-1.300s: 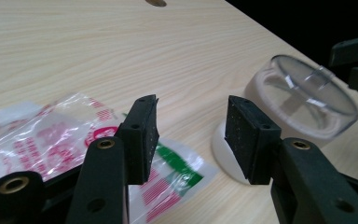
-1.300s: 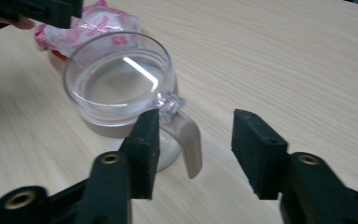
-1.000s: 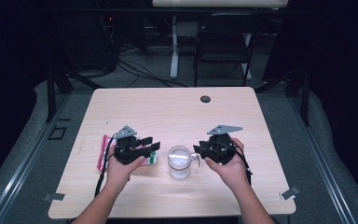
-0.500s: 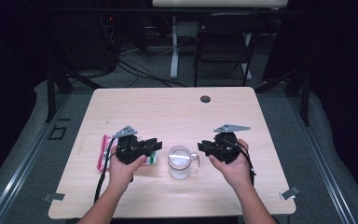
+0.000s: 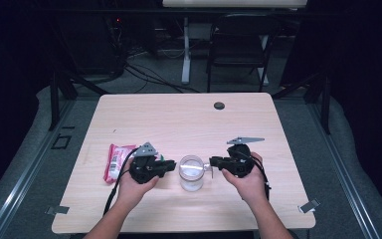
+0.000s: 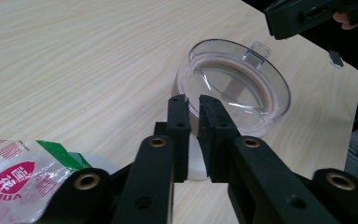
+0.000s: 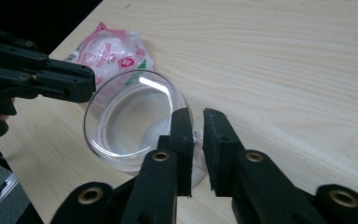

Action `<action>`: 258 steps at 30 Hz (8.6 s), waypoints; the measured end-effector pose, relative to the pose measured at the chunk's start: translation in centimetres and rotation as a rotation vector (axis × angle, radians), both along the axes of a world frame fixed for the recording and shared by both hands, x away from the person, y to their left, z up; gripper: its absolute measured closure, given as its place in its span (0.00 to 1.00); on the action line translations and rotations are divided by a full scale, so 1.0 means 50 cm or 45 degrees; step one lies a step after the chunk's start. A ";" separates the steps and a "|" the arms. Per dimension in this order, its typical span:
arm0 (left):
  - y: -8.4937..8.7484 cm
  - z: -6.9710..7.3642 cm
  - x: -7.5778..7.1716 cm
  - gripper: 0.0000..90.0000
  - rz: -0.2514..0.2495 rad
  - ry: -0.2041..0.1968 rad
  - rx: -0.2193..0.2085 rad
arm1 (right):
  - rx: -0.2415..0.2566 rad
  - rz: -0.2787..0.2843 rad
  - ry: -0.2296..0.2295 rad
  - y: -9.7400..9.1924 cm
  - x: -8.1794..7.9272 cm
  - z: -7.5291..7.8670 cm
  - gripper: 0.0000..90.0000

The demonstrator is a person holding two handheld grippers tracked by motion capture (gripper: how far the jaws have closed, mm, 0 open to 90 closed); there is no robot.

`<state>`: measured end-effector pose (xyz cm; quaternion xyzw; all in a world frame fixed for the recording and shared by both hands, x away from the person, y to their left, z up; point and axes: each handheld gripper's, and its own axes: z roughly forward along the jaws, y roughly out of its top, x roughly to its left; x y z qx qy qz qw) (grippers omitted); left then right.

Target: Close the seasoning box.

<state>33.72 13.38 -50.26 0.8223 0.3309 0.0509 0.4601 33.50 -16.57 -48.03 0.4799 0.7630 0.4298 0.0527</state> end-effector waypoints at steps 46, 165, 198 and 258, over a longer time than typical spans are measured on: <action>-0.030 -0.007 -0.010 0.96 -0.161 0.100 -0.028 | -0.028 0.047 -0.032 0.014 -0.001 -0.006 0.82; 0.006 -0.009 0.013 0.62 0.024 -0.008 -0.020 | -0.099 0.095 -0.130 -0.006 0.002 -0.030 0.87; 0.095 0.012 0.020 0.57 0.102 -0.032 -0.025 | 0.000 0.052 -0.216 -0.029 0.026 0.001 0.57; 0.042 -0.125 -0.005 0.49 0.124 -0.354 0.781 | -0.101 0.152 -0.345 0.004 -0.011 0.012 0.51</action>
